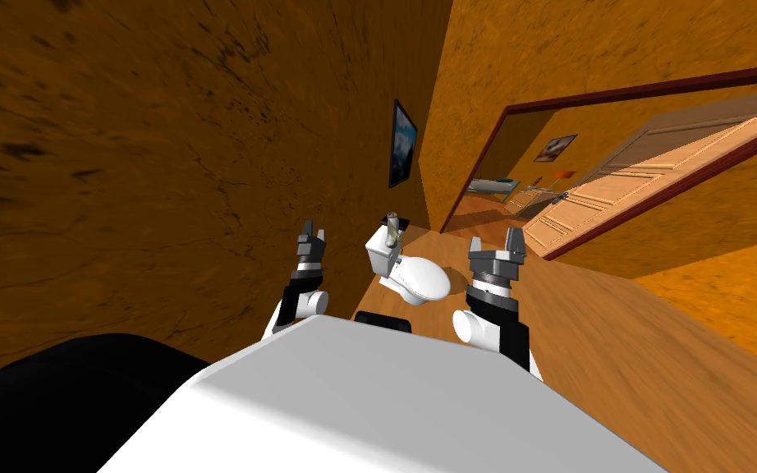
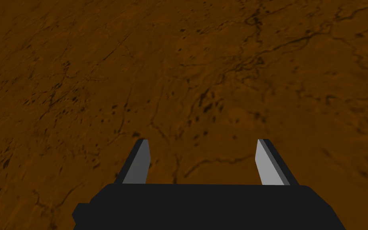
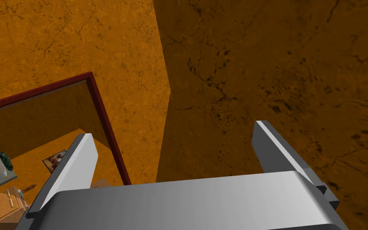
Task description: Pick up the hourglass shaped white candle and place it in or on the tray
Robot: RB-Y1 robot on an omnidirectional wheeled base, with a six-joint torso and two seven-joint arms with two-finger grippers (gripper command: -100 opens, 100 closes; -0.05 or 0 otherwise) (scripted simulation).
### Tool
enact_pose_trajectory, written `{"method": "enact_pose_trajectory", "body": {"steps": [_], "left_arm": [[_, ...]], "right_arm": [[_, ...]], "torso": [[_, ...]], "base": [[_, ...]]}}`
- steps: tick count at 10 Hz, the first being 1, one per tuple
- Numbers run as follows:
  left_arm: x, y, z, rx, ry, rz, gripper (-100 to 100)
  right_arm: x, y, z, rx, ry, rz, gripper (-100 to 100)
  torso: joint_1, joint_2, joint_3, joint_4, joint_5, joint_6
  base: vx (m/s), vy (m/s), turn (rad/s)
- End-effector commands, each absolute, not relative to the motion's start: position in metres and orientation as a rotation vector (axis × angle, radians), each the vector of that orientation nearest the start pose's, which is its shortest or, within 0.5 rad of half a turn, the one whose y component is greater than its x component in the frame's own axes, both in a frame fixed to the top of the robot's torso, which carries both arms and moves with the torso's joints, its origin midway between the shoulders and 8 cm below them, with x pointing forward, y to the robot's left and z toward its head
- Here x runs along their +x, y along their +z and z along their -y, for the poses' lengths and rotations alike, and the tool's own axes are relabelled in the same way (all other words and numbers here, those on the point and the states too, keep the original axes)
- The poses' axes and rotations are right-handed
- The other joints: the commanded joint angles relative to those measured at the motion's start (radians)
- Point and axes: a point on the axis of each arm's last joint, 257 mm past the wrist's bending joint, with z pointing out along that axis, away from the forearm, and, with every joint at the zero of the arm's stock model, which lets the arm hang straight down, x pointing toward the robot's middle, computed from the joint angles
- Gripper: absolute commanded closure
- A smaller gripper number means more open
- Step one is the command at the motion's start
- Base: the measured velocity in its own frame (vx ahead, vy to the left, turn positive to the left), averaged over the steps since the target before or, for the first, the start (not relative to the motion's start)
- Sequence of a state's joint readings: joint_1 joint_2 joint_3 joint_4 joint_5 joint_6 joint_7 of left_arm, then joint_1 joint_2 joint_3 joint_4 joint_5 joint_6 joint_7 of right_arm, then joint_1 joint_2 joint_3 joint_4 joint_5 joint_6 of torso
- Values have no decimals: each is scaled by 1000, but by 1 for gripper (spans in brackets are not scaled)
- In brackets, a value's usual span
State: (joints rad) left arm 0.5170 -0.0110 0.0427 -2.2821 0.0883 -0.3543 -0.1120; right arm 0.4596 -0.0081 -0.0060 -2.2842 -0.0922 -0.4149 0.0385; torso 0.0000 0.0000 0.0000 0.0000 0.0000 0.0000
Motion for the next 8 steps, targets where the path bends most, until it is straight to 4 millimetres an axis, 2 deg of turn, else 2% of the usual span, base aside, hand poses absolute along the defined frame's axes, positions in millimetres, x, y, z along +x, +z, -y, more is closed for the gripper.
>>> {"method": "enact_pose_trajectory", "body": {"steps": [1,4,8], "left_arm": [[360,-9,-311,-797,-1172,-689,0],[360,-9,-311,-796,-1172,-689,0],[360,-9,-311,-796,-1172,-689,0]], "right_arm": [[368,17,289,736,1346,-641,-100],[389,2,299,787,1385,-680,-100],[427,-24,326,933,1458,-691,-100]], "torso": [[0,0,0,0,0,0],[-2,2,1,0,0,0],[-2,4,2,1,0,0]], "base": [[-15,-7,64],[-35,-20,76],[-63,-18,113]]}}
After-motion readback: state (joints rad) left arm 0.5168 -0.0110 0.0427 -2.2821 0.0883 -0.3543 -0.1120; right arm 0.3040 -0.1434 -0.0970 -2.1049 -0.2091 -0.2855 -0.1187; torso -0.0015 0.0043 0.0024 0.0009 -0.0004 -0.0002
